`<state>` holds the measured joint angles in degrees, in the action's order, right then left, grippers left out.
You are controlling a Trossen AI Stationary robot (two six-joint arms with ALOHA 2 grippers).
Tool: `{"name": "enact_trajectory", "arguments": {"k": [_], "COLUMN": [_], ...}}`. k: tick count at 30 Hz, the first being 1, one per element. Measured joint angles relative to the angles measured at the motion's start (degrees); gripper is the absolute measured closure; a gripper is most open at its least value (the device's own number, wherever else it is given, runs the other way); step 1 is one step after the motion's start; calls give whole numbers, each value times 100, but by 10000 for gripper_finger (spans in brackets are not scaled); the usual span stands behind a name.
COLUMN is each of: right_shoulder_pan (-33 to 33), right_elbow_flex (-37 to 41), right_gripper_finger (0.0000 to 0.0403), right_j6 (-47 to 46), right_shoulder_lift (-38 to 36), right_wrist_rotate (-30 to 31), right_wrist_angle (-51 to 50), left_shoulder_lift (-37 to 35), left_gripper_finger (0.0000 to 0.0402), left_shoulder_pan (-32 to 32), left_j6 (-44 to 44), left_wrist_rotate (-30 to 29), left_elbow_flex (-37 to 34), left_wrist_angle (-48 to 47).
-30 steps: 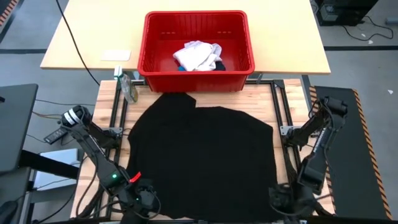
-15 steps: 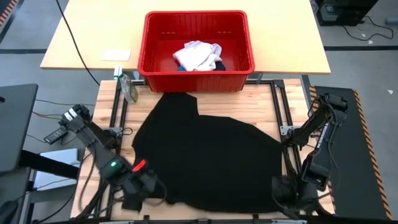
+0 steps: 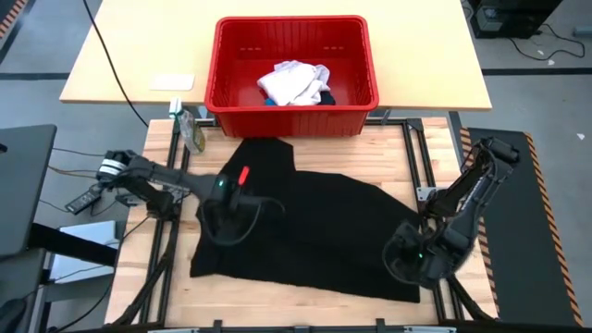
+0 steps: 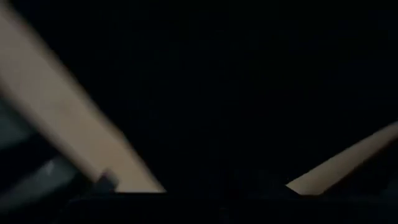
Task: Fold laundry
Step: Fold the black shirt on the table
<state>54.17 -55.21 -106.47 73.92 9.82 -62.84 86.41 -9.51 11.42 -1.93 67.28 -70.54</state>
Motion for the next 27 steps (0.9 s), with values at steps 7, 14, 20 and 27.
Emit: {"name": "enact_trajectory", "arguments": {"k": [7,14,20,27], "right_shoulder_pan": [-449,-520,-367,-238], "right_elbow_flex": [128,1,18,119], "right_gripper_finger": [364,296,296,326], "right_j6": [-634,-951,-476,-419], "right_shoulder_lift": [1,-5,338,1635], "right_wrist_rotate": [-182,-400,-82,-218], "right_wrist_angle": [-612,-281,1637,2720], "left_shoulder_lift": [0,-51,-591,-898], "left_gripper_finger": [326,242,221,238], "left_shoulder_pan": [934,972,228,-1240], "left_j6": [-458,115,868,2557], "left_wrist_rotate": [-11,92,1034,1293], "left_elbow_flex": [-227,-67,-422,-1630], "left_wrist_angle": [204,-264,354,2287]}}
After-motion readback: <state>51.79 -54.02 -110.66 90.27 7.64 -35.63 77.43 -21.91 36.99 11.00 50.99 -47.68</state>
